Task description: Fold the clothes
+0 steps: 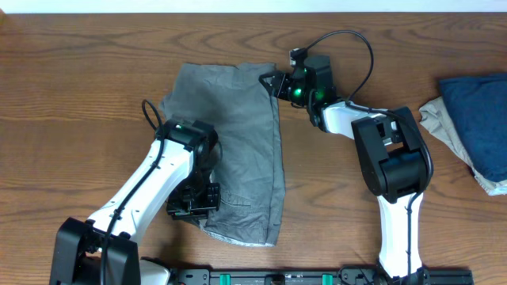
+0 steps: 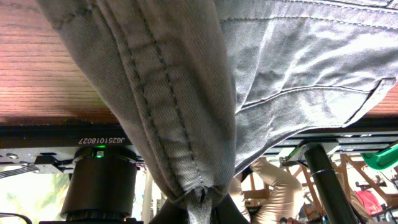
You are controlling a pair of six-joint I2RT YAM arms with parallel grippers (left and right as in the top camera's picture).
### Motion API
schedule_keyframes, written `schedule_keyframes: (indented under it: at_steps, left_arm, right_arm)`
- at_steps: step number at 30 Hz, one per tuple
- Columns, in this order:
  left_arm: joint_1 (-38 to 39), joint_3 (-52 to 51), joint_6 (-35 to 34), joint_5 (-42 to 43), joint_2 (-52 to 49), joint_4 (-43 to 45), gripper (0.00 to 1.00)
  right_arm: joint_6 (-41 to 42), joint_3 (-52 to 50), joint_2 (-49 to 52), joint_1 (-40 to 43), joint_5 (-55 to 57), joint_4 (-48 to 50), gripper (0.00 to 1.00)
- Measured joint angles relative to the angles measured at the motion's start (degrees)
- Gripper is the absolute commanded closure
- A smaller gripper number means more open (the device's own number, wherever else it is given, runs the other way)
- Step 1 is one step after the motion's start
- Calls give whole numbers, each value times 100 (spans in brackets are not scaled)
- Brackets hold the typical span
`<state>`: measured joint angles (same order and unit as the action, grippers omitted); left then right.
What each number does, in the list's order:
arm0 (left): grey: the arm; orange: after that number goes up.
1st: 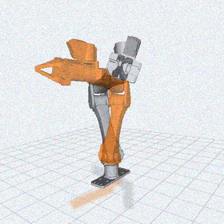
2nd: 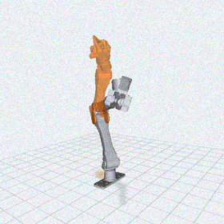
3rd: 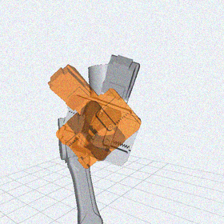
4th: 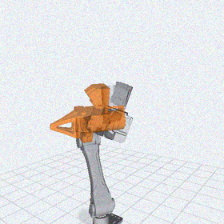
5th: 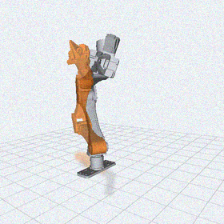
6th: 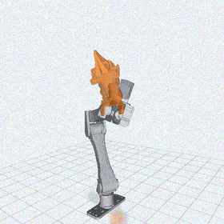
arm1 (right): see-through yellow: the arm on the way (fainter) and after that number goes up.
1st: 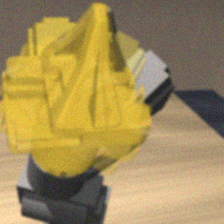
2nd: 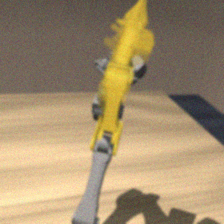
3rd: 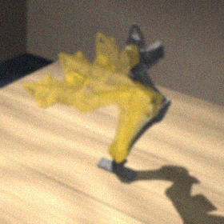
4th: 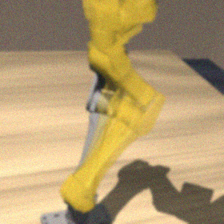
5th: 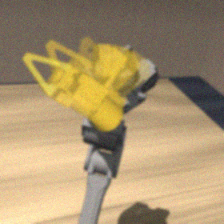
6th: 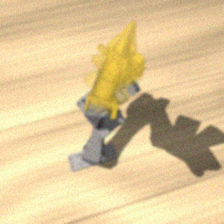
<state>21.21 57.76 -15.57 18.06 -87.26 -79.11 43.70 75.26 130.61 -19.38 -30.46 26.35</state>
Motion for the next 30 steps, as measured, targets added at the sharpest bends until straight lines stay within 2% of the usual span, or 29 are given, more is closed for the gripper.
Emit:
schedule_keyframes:
  at_steps: [8,13,18,21,26,28,29,30]
  left_arm:
    - [0,0,-4,0,0,96,94]
    - [-15,0,-76,-39,0,898,94]
    - [-328,-4,-260,-350,0,2168,94]
    - [-715,-7,-278,-470,0,3088,94]
    - [-1346,7,-302,-516,-2,4430,92]
    - [-1574,2,-310,-518,-2,4889,88]
    - [-1652,2,-326,-514,-2,5003,76]
    - [-1746,2,-337,-514,-2,5121,56]
  right_arm:
    - [17,13,7,98,9,-654,99]
    - [-160,35,7,505,-125,-1003,99]
    - [-564,98,-195,1456,-494,-2273,99]
    - [-1016,109,-544,2052,-450,-3477,99]
    - [-1746,96,-1187,2428,-22,-5536,99]
    - [-1904,87,-1473,2424,363,-6371,99]
    - [-1939,90,-1613,2417,564,-6767,98]
    - [-1961,90,-1746,2417,778,-7187,91]
